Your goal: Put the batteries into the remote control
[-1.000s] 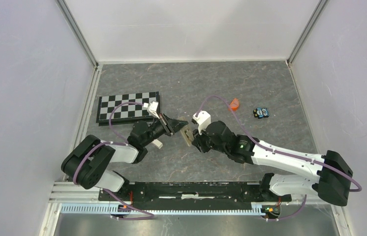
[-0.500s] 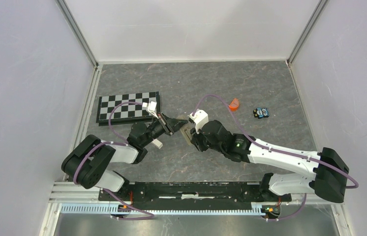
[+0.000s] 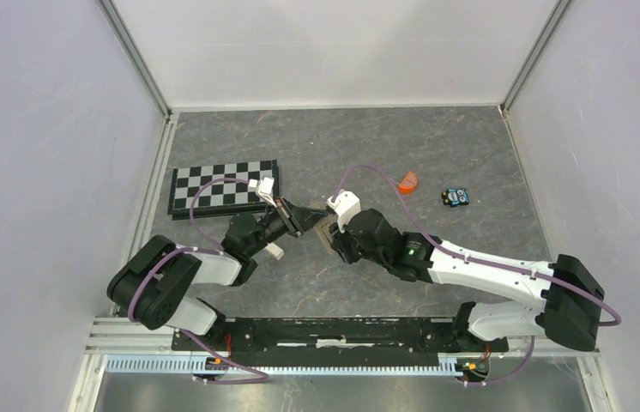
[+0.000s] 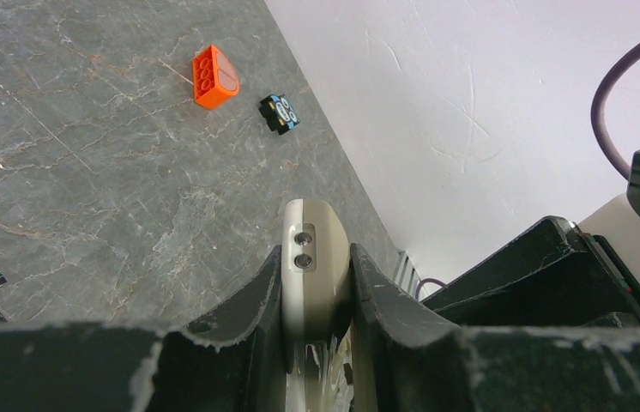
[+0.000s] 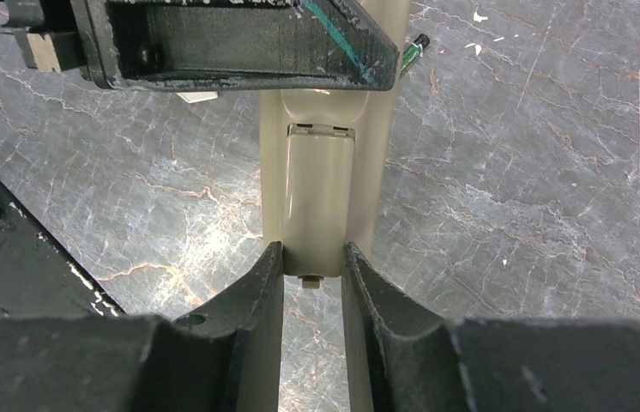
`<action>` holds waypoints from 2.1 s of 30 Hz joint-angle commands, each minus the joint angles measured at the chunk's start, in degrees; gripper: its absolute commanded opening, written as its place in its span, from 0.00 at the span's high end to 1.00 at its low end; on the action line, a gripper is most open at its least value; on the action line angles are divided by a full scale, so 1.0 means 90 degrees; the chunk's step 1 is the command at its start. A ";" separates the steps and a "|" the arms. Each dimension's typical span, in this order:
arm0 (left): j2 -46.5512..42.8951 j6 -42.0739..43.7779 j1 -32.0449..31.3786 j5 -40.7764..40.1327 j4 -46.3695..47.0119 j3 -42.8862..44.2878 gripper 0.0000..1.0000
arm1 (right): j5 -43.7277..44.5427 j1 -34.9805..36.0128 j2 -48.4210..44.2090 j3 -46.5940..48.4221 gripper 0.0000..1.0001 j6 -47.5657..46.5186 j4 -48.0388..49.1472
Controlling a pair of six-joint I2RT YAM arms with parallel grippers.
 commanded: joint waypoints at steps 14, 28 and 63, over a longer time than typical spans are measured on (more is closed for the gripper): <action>-0.0529 -0.0437 -0.0028 0.0348 -0.0480 0.0125 0.98 | 0.0102 0.0031 0.0616 0.0998 0.78 0.0191 -0.0552; -0.1086 -0.1212 -0.0028 0.0510 -0.1718 0.0498 0.98 | -0.0099 -0.0018 0.1170 0.1800 0.63 0.0641 -0.1588; -0.1027 -0.3157 0.0165 0.0533 -0.1127 0.0533 0.98 | 0.0527 -0.0568 -0.2214 -0.0954 0.02 0.4168 0.0565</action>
